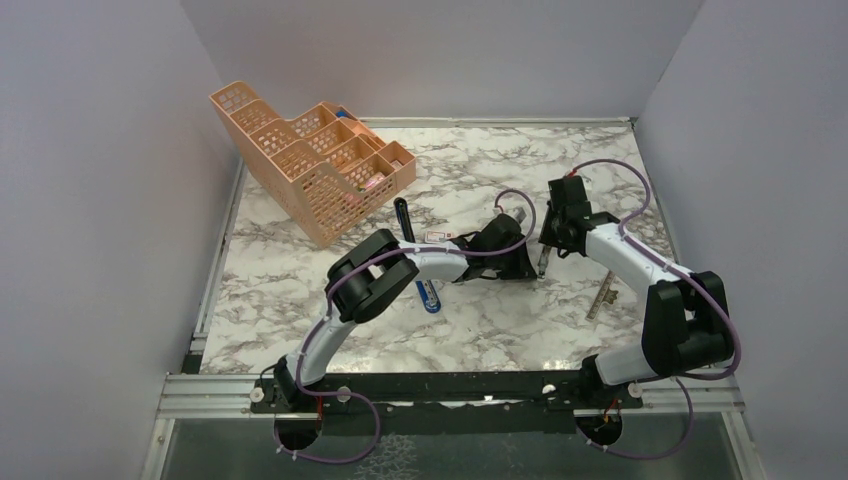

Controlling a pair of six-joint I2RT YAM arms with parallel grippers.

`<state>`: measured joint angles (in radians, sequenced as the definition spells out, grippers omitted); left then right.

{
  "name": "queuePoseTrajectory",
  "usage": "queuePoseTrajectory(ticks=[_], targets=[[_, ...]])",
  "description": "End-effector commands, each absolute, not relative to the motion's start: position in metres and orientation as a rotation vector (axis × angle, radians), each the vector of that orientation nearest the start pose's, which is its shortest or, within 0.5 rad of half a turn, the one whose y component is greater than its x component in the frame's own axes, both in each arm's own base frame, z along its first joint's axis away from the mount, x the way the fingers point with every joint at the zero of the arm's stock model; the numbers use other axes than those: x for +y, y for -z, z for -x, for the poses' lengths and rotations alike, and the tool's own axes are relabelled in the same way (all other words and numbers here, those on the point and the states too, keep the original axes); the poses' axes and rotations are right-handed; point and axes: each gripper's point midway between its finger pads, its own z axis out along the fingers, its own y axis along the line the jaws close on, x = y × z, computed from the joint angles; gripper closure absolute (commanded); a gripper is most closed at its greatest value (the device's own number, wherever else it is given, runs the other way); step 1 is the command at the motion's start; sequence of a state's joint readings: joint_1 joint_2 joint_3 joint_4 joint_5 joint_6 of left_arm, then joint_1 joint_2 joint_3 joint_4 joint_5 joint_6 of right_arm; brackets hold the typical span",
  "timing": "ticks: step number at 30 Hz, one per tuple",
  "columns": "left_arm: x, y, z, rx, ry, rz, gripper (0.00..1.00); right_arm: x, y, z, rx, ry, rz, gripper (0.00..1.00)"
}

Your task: Load the staples into the stapler

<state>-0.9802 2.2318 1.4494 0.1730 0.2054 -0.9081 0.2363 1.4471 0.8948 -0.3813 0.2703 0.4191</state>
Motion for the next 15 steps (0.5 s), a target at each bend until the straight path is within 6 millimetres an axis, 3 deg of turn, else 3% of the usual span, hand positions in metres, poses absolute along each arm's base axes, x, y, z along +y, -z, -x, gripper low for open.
queuePoseTrajectory(ticks=[1,6,15], targets=[[-0.527,-0.021,-0.273,2.478,1.149,-0.19,0.91,0.059,-0.082,-0.342,2.418,-0.018,-0.343,0.72],[-0.523,-0.011,-0.272,2.511,1.094,-0.208,1.0,0.067,-0.08,-0.334,2.454,-0.07,-0.331,0.73],[-0.509,0.012,-0.273,2.574,0.965,-0.203,1.0,0.074,-0.076,-0.315,2.548,-0.119,-0.322,0.74]])
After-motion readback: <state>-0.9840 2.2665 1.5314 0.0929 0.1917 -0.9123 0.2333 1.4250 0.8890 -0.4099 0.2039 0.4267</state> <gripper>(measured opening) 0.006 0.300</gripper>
